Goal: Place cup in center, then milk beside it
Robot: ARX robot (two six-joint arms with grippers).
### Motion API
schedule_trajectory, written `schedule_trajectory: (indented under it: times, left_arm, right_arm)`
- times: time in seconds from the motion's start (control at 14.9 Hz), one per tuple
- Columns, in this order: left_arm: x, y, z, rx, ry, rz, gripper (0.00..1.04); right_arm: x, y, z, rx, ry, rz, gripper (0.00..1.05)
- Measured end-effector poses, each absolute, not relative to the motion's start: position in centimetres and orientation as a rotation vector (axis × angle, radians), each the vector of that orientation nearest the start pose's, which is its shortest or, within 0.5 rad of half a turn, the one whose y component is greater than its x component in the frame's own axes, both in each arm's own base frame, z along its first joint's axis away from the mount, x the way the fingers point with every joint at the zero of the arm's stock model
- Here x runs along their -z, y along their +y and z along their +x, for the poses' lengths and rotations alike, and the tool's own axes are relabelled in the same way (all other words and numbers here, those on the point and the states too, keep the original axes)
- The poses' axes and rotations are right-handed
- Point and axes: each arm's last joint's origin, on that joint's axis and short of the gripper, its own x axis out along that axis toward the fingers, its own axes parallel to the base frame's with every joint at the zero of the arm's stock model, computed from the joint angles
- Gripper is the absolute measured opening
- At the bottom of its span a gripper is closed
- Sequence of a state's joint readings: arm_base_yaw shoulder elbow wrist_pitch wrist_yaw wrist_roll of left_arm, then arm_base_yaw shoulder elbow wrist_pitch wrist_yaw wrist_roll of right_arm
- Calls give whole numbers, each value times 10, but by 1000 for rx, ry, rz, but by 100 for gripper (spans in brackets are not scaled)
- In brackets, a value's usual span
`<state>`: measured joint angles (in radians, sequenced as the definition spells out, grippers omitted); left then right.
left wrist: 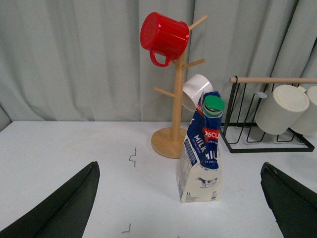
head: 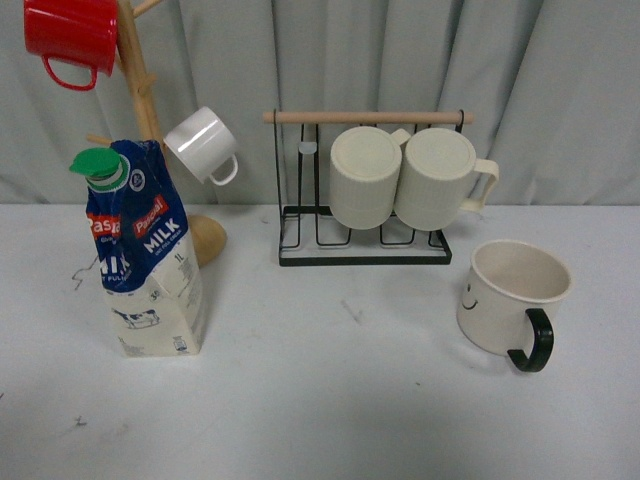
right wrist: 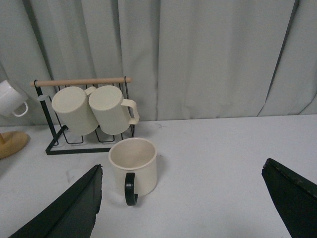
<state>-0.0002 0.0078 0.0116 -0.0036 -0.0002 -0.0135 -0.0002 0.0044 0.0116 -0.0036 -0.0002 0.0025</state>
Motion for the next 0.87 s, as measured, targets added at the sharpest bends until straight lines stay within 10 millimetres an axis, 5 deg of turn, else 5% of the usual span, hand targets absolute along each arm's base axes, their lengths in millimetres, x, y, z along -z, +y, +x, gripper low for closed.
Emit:
schedule_trajectory:
  times: [0.87]
  left_arm:
    - [-167, 0, 97, 0, 0, -14, 98]
  right_arm:
    - [-167, 0, 97, 0, -4, 2, 98]
